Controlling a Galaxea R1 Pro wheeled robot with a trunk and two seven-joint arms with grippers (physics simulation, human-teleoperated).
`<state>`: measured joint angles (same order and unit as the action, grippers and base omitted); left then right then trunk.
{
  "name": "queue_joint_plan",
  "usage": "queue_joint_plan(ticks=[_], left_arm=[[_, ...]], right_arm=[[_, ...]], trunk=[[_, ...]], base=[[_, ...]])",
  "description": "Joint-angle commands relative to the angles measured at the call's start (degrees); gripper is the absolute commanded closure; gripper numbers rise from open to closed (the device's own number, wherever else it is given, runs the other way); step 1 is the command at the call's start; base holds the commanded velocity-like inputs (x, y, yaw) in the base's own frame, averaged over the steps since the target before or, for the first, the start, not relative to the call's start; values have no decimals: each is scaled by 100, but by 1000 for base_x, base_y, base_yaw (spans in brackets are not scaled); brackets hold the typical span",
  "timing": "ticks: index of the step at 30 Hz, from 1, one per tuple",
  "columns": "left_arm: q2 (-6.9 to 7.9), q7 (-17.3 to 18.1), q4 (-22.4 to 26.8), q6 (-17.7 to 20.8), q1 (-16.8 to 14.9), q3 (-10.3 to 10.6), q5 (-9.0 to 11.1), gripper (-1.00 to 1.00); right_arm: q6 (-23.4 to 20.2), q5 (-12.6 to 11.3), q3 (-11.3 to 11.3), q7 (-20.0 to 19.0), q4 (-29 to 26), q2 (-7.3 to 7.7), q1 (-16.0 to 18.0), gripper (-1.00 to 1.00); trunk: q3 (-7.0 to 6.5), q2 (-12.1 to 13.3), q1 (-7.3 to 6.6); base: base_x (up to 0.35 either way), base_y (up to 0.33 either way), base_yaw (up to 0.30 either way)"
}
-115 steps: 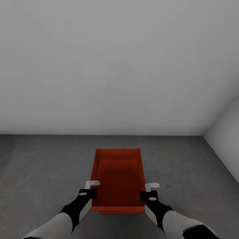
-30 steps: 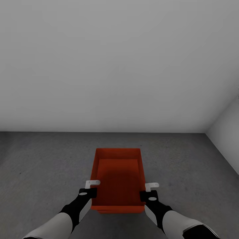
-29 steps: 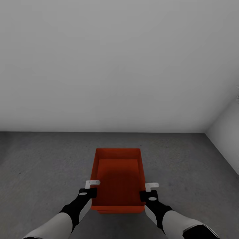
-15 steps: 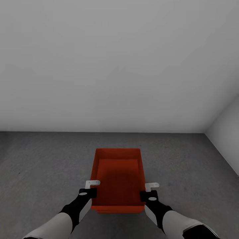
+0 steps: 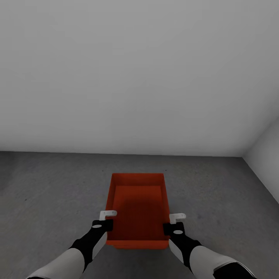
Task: Move the two storage containers from the living room to the garage. In the garage, place one container on the floor and stack the other container on top of it (either order is fine).
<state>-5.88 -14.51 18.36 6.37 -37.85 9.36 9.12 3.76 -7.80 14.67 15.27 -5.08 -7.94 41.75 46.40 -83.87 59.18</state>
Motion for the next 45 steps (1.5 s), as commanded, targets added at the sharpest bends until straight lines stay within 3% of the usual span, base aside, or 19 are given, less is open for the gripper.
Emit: queue_joint_plan(ticks=[1,45], left_arm=[[-1,-148,439,53,-3,-162,292,100],[-1,-148,440,48,-3,-153,283,100]], right_arm=[[27,-107,-140,11,16,-173,-1,100],[20,-107,-140,19,16,-189,-1,100]], trunk=[[4,-2,0],[4,-2,0]], base=[[0,0,2],[0,-28,-13]])
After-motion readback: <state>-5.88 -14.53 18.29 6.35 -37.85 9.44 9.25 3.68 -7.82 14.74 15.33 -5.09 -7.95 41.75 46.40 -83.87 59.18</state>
